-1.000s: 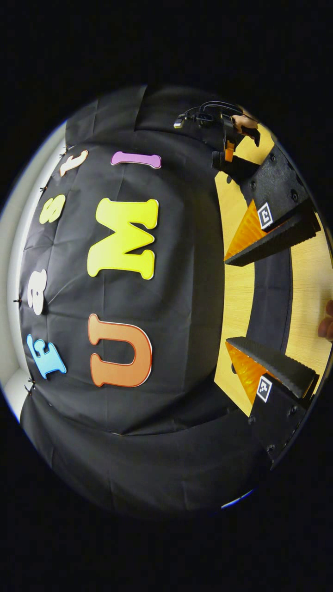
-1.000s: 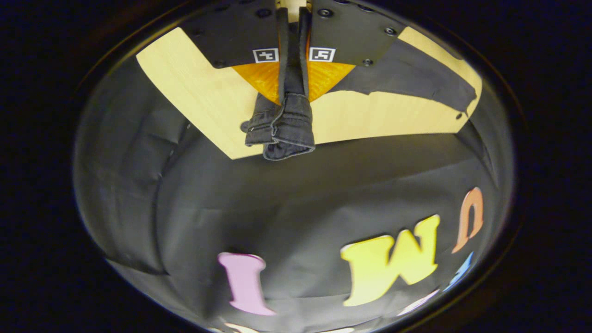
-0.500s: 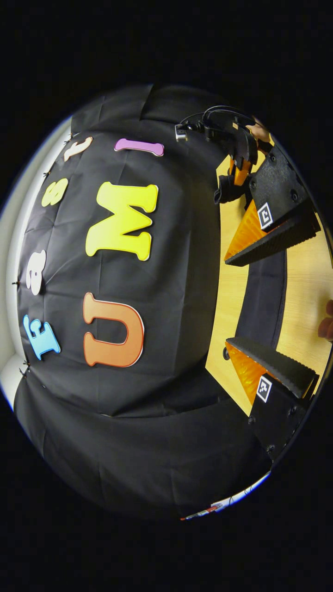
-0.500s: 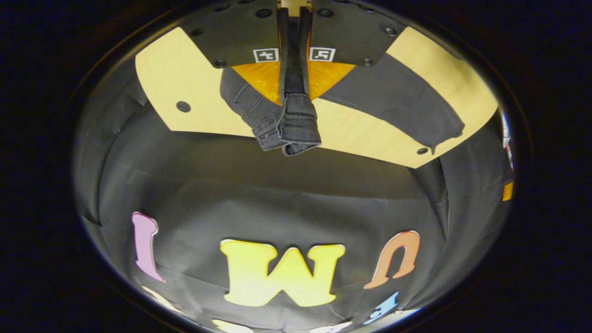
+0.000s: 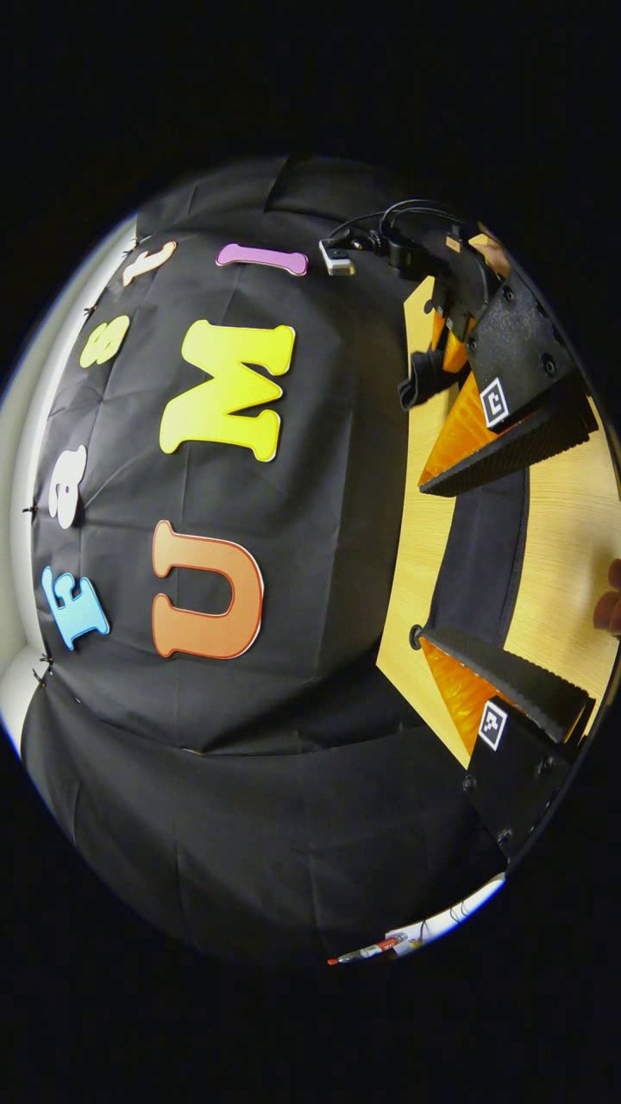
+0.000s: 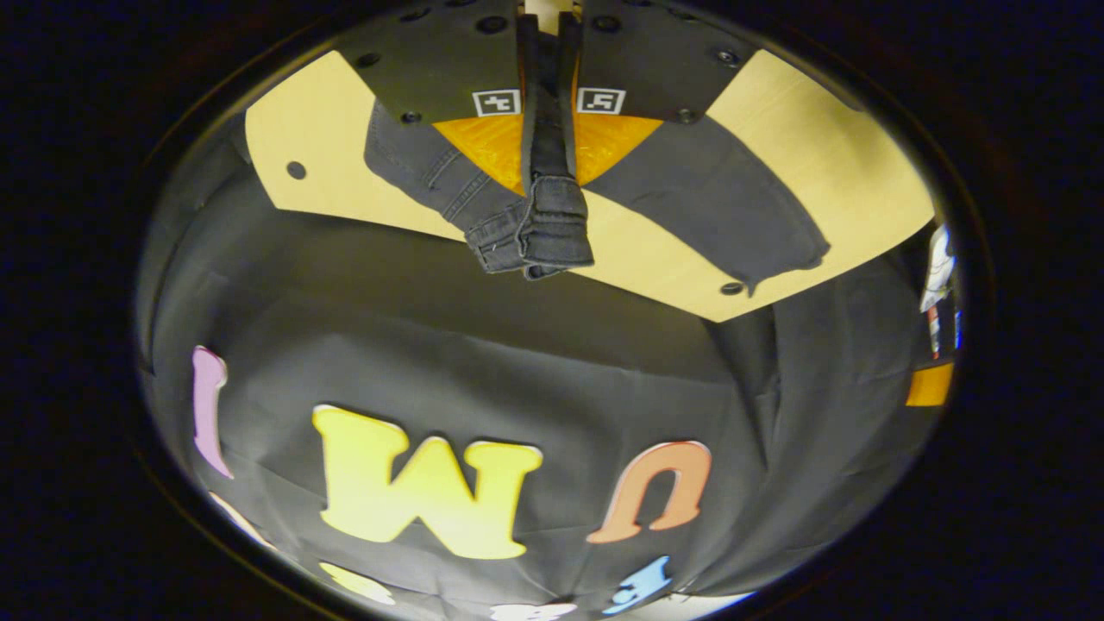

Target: Grasp the waist and the cuffs of the jeans and fold them to make the two legs overlap; first hold the waist and fold one-third of the jeans toward the cuffs, then hold the cuffs and fold the remaining one-third in the same direction to finish folding.

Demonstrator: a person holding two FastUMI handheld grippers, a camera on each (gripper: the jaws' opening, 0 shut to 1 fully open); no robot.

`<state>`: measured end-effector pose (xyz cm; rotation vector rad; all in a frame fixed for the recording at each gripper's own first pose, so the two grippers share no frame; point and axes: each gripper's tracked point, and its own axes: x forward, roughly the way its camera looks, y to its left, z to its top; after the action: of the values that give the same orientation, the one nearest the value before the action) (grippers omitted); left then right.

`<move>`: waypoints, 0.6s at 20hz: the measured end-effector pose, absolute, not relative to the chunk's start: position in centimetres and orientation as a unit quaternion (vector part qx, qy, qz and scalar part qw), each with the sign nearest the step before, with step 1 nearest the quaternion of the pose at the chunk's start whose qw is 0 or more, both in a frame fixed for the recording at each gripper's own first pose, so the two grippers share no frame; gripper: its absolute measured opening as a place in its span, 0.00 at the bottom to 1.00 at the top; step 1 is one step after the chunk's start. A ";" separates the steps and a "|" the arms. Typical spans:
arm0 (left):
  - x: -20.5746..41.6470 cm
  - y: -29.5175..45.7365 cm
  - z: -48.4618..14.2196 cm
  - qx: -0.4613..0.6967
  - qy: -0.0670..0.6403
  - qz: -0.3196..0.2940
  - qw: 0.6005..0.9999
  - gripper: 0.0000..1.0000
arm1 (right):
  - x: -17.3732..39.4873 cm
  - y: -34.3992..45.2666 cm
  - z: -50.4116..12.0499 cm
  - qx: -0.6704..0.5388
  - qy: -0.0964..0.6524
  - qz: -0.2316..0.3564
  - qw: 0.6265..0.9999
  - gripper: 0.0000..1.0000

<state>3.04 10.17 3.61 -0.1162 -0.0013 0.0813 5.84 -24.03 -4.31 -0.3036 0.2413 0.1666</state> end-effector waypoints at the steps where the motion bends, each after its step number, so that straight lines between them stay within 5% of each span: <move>1: 3.0 10.2 3.6 -0.059 -0.001 0.041 0.997 0.99 | 5.7 -24.2 -4.5 -0.162 0.132 0.102 0.973 0.10; 6: 2.5 10.9 3.8 -0.059 -0.008 0.049 0.997 0.99 | 4.6 -27.1 -5.7 -0.234 0.204 0.121 0.943 0.09; 12: 2.3 13.0 3.7 -0.083 -0.010 0.063 0.994 0.99 | 4.5 -27.1 -5.0 -0.261 0.203 0.127 0.935 0.11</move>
<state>2.31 12.96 3.66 -0.1669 -0.0199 0.1264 4.48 -27.08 -4.98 -0.5342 0.4158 0.2590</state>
